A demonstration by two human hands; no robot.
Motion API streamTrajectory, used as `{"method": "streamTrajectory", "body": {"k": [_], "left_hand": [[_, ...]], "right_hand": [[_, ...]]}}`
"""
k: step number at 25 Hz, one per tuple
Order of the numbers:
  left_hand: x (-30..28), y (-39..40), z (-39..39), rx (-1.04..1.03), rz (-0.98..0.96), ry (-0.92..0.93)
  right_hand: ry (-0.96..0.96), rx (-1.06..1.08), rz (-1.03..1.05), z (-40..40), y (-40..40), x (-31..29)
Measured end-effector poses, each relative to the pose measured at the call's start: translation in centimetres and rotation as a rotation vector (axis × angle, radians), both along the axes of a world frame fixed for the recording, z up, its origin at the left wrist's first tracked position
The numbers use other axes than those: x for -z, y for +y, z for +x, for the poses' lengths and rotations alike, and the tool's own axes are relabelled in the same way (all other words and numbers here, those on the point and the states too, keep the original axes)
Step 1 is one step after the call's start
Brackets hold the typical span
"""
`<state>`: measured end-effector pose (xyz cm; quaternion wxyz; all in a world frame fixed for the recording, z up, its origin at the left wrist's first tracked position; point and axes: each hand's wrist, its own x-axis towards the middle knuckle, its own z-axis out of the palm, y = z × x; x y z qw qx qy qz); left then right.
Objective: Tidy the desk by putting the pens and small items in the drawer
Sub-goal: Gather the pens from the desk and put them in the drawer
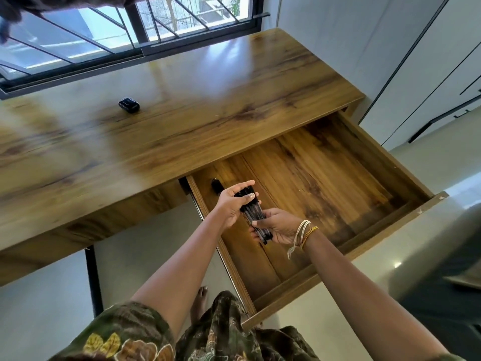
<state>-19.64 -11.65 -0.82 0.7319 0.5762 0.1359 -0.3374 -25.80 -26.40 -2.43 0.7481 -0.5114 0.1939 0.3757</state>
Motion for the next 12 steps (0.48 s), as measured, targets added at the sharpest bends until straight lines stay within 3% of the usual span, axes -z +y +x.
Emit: {"method": "streamTrajectory", "body": {"k": [6,12], "left_hand": [[3.1,0.5,0.0,0.013,0.16,0.053],[5.0,0.6,1.1,0.076,0.358,0.236]], "right_hand": [[-0.005,-0.049,-0.303,0.2,2.9,2.0],[0.179,-0.046,-0.395,0.8,4.4,5.2]]}}
